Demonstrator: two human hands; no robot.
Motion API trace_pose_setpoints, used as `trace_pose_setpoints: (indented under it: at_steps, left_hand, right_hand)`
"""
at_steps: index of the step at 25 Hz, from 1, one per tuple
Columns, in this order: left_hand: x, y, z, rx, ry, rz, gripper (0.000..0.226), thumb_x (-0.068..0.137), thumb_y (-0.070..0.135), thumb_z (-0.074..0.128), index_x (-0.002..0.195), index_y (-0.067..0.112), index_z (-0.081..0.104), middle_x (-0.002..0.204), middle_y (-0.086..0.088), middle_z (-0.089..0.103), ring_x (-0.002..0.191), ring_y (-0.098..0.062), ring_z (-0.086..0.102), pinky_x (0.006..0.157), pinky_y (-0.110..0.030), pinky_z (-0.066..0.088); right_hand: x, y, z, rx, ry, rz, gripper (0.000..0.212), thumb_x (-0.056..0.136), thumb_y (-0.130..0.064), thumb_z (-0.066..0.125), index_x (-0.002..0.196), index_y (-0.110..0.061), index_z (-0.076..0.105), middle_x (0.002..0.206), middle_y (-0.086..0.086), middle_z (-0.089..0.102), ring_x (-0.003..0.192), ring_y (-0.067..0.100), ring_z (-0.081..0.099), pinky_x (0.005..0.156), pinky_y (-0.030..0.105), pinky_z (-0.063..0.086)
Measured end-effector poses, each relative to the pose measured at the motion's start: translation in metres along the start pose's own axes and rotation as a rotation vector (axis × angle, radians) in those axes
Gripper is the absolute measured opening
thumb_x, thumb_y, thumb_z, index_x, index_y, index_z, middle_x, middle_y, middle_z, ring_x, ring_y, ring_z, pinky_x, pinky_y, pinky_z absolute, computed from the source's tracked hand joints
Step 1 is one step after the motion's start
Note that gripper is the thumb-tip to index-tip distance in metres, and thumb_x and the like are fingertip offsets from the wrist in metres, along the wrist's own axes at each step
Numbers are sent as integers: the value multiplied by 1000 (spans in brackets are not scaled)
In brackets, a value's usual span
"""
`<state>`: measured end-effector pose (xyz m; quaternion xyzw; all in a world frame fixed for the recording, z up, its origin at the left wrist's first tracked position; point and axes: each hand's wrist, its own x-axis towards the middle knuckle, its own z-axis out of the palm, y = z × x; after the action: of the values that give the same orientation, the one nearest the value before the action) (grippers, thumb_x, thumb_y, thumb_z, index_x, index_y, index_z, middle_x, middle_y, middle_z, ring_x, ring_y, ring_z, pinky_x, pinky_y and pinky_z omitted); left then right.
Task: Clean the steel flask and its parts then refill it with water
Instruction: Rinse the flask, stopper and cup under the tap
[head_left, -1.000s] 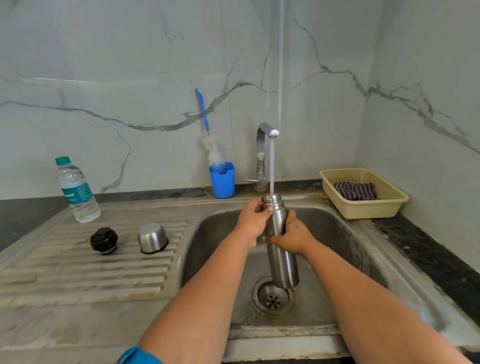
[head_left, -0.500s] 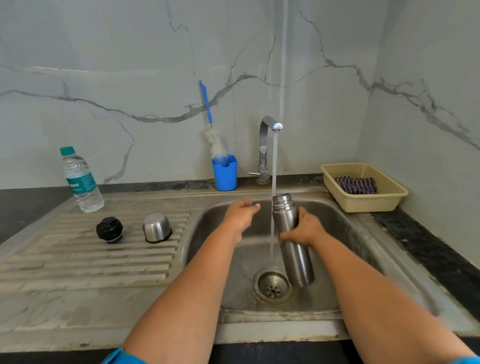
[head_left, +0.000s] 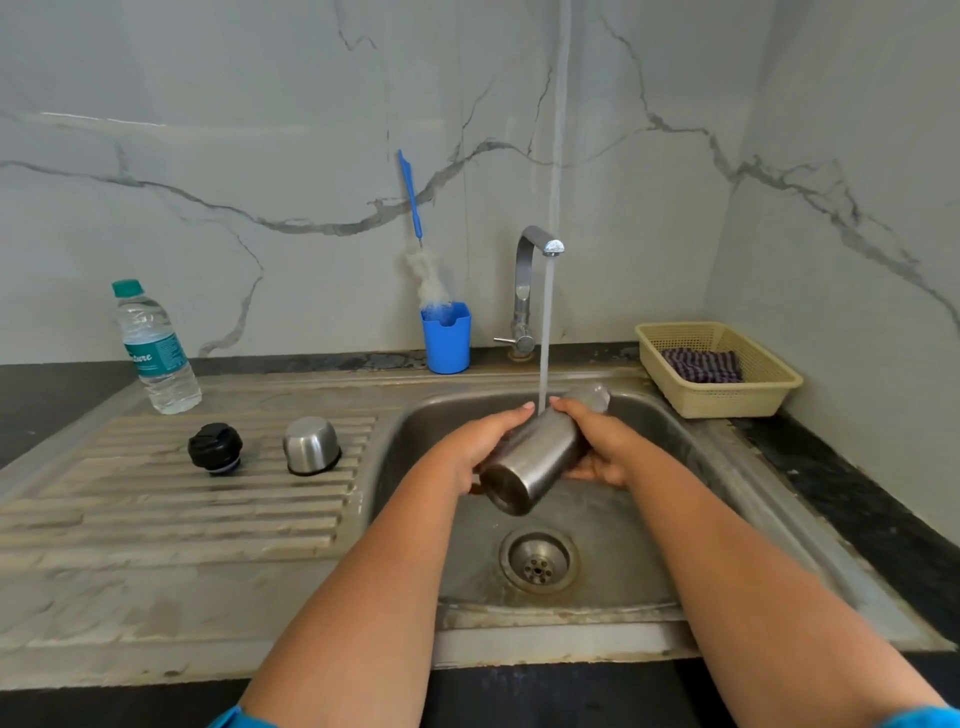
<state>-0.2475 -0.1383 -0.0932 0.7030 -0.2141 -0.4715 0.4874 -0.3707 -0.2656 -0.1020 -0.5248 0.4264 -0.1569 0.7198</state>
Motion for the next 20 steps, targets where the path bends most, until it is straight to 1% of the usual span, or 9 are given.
trace_pose_setpoints:
  at_steps: [3,5,7,9,11,13,16,18,20]
  left_hand:
    - [-8,0,-10,-241,-238,-48,63,74,51,76,118,10,59,114,-21,67,105,-36,65,91,-45,55]
    - [-11,2,-13,-292,-319,-35,64,71,46,78,121,11,57,112,-26,65,99,-42,66,73,-43,61]
    - [-10,7,-13,-239,-319,-22,64,70,49,76,119,12,59,102,-26,68,88,-41,69,57,-35,62]
    - [-12,11,-15,-212,-295,-38,64,70,54,75,116,11,61,101,-26,67,79,-40,69,51,-31,59]
    - [-14,14,-18,-227,-249,-67,61,73,56,71,112,9,63,100,-27,65,72,-39,68,47,-28,57]
    - [-15,12,-20,-239,-226,-81,61,74,57,70,111,8,63,100,-25,62,69,-39,67,44,-27,57]
    - [-20,9,-23,-244,-262,-96,58,71,51,73,111,9,61,105,-26,60,74,-41,68,50,-32,60]
    - [-21,7,-24,-180,-354,-90,52,74,37,74,116,12,58,114,-26,60,92,-43,66,71,-43,61]
    - [-16,3,-22,26,-400,-82,60,75,21,76,129,15,51,128,-21,56,113,-38,59,97,-53,51]
  right_hand:
    - [2,3,5,116,-128,180,64,78,-45,75,124,-9,48,111,26,62,89,38,69,60,42,60]
    - [6,5,6,141,-189,278,66,79,-47,73,125,-7,48,112,29,63,86,42,70,58,43,61]
    - [10,6,2,108,-275,346,72,81,-54,68,127,-3,49,113,30,64,81,38,72,62,39,61]
    - [14,7,-4,23,-333,377,79,77,-59,66,126,1,54,106,25,68,71,28,73,60,29,60]
    - [18,8,-12,-84,-358,400,84,71,-60,67,127,2,55,87,20,68,58,19,70,51,23,58]
    - [22,10,-17,-198,-390,424,96,69,-65,66,132,5,51,81,21,68,56,19,70,48,22,57]
    - [25,17,-13,-227,-421,453,101,74,-71,59,139,4,41,101,34,65,75,37,72,55,35,60]
    - [24,17,-6,-80,-407,354,80,81,-57,66,137,-6,40,124,35,54,95,47,66,69,48,60]
    - [19,14,1,-53,-315,168,70,79,-40,74,136,-11,43,127,25,54,103,40,65,75,50,58]
